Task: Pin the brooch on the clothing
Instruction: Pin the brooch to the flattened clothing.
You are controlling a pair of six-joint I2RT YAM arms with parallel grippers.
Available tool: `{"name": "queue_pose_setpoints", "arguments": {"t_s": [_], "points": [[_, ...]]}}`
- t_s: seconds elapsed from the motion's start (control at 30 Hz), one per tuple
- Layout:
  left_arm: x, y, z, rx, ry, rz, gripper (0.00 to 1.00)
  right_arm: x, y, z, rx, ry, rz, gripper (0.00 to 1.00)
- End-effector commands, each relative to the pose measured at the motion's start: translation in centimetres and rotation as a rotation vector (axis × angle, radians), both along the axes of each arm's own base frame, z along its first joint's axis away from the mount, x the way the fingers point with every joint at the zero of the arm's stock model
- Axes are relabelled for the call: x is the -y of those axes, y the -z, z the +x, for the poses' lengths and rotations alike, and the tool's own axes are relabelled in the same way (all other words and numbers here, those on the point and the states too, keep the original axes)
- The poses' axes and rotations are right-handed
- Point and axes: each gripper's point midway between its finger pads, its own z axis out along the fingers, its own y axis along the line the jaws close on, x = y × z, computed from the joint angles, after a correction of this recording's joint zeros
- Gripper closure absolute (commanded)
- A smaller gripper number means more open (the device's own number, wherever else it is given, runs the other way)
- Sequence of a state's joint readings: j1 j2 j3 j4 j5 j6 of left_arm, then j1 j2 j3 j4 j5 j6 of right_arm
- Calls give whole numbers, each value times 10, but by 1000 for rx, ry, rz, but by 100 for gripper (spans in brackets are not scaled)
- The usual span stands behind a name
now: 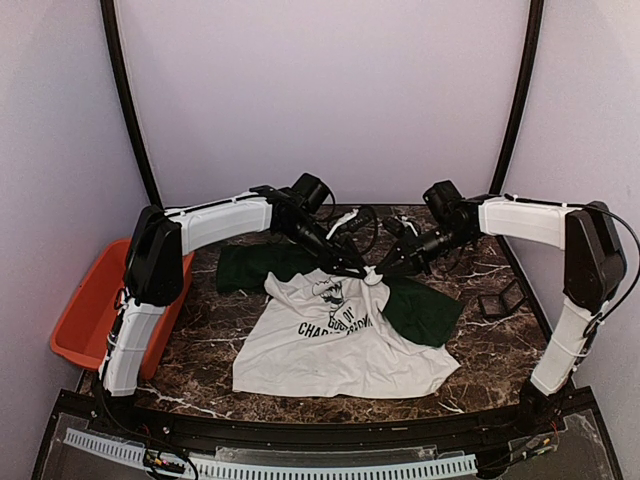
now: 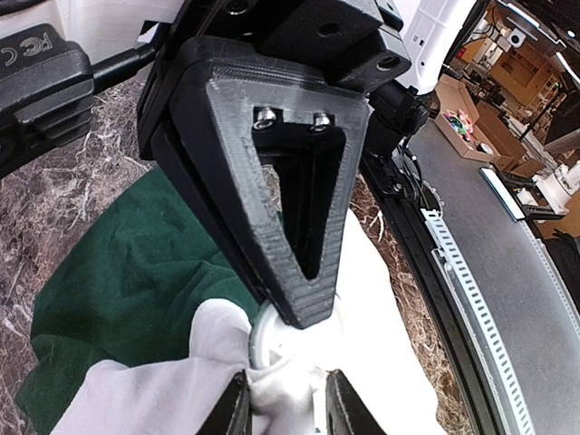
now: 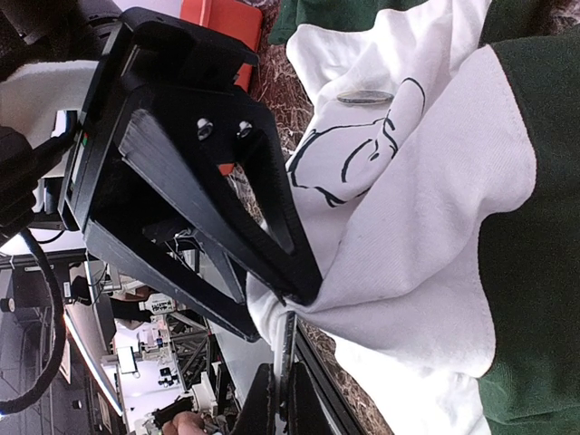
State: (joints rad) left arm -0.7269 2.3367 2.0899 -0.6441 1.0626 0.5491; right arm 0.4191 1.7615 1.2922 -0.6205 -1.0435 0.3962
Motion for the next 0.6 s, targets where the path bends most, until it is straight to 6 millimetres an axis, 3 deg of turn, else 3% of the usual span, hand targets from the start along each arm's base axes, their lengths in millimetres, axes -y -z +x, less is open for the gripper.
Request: {"name": "queue_pose_setpoints", "arguments": {"t_s": [0.0,0.27,0.57], "points": [[-1,-18,-17,-43,53,-42,72,-2,-16,10,92,2,16,100],[4,-17,-12,-60,36,-52,76,-6,-13,5,104,-15,-7,100],[5,-21,-23,-78,73,-67,76,-7,-7,5,104,-18,-37,100]]}}
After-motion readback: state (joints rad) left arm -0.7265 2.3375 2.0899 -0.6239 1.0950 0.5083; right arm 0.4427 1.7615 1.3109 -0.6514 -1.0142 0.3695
